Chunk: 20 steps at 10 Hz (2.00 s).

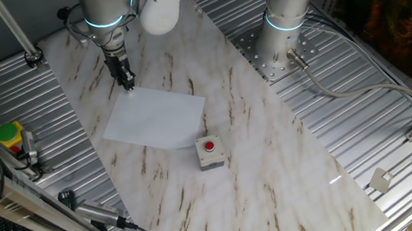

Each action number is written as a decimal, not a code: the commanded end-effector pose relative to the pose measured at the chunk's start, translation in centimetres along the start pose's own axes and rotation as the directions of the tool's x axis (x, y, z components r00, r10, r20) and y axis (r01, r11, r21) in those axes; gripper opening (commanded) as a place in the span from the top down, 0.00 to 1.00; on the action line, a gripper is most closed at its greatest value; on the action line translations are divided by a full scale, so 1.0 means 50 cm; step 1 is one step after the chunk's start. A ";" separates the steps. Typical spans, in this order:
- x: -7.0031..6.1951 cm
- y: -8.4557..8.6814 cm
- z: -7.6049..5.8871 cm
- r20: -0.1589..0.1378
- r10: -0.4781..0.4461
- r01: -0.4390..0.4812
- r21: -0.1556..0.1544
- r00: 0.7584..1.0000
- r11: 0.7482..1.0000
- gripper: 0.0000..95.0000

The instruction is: Flip over and spread out the paper that is laid flat on the table

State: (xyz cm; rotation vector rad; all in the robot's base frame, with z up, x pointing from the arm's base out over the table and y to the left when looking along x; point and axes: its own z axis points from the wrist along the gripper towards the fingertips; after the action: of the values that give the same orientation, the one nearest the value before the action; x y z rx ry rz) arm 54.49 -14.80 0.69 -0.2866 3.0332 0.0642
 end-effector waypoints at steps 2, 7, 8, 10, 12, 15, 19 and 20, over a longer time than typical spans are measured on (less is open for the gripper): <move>0.001 0.000 0.001 0.007 0.002 -0.002 -0.004 1.000 1.000 0.60; 0.002 0.000 0.002 0.032 0.007 -0.007 0.002 0.999 1.000 0.60; 0.002 0.000 0.002 0.032 0.009 -0.009 0.002 0.999 1.000 0.80; 0.002 0.000 0.002 0.038 0.013 -0.013 0.025 0.999 1.000 1.00; 0.002 0.000 0.002 0.035 0.009 -0.011 0.057 0.999 0.998 1.00; 0.003 0.000 0.002 0.045 0.021 -0.022 0.011 0.999 1.000 1.00; 0.003 0.000 0.002 0.031 0.017 -0.018 0.016 0.999 1.000 1.00; 0.002 0.000 -0.003 0.012 0.018 -0.018 0.017 1.000 1.000 1.00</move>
State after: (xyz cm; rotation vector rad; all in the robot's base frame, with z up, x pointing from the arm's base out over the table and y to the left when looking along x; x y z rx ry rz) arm 54.53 -14.72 0.73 -0.2520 3.0111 0.0533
